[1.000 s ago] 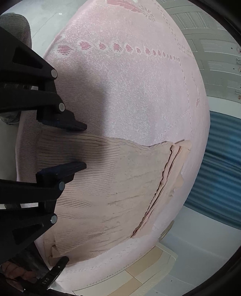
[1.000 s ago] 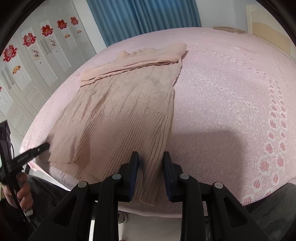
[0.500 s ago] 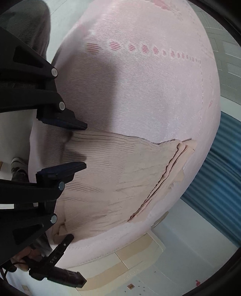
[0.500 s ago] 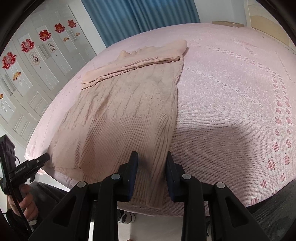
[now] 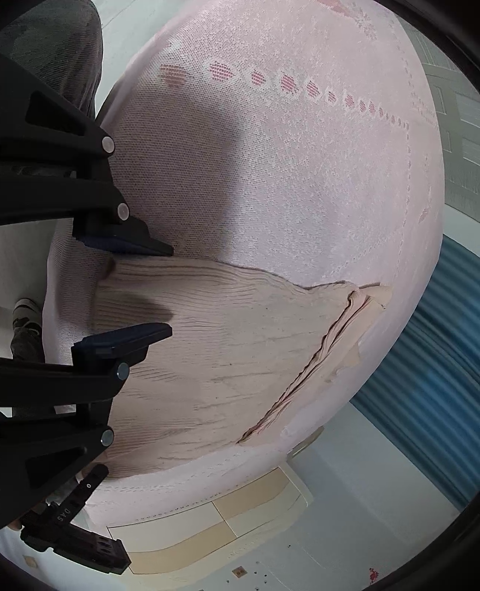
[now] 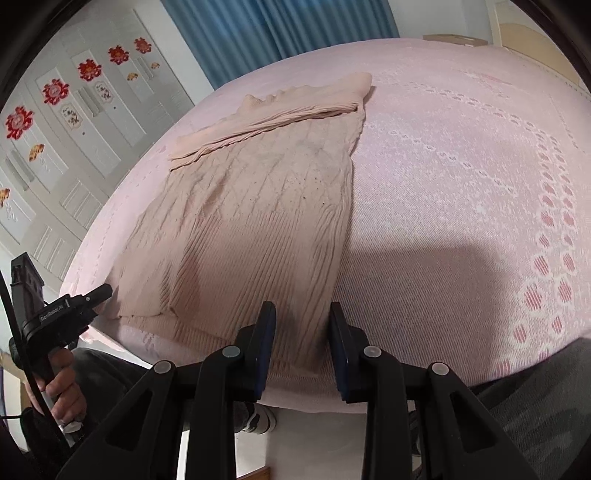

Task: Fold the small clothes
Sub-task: 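Grasp the sweater hem with the left gripper while the right gripper grasps it too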

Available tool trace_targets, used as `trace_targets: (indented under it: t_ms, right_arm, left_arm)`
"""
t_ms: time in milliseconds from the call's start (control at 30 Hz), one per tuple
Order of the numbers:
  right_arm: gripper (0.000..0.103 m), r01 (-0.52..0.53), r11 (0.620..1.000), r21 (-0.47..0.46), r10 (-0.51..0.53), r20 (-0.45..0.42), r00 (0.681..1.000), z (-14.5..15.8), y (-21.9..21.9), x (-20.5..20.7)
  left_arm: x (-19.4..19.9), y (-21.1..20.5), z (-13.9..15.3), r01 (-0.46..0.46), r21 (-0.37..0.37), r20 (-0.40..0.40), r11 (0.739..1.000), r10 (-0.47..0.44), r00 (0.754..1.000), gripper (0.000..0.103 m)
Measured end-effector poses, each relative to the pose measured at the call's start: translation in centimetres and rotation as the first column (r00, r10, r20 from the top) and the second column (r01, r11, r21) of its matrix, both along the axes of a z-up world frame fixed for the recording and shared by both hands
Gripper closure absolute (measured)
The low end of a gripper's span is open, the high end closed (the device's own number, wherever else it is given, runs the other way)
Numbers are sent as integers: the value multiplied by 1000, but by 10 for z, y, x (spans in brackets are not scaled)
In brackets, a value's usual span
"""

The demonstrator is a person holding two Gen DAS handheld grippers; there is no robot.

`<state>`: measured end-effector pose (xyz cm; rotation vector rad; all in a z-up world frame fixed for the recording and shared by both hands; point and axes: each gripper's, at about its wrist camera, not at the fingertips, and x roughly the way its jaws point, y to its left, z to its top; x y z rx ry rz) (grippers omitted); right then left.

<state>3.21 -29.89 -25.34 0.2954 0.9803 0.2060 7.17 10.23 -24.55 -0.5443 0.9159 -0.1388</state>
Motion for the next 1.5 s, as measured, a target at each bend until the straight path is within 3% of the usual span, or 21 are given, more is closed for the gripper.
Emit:
trace_targets:
  t_ms: [300,400,500,567,900,1167,1500]
  right_arm:
    - [75,-11,999,-53,12,7,1000,-2,8,3]
    - [79,-21,995,-93,21,6,1000,-1,11,0]
    - [89,-18,993,-120,19,6,1000,1,13,-4]
    - [97,-6,998,-61,5,-16,1000,0,7,-5]
    - [98,109,984,137,-113,21,993,25,-31,-12]
    - [99,118,977,178,-128,44,991,49,-37,-14]
    - [98,99,973,210,-123,104,987,93,-37,9]
  left_arm:
    - [-5,1,0,12,11,10,1000,-12,1000,73]
    - [-7,1,0,-8,47,-1,999,8,1000,87]
    - [-8,7,0,-25,19,-6,1000,25,1000,94]
    - [-8,10,1,-31,3,-9,1000,31,999,96]
    - [-16,16,31,-56,27,61,998,54,997,97]
    - [-20,20,51,-82,-4,63,997,83,995,97]
    - [12,14,101,-109,12,84,994,108,991,97]
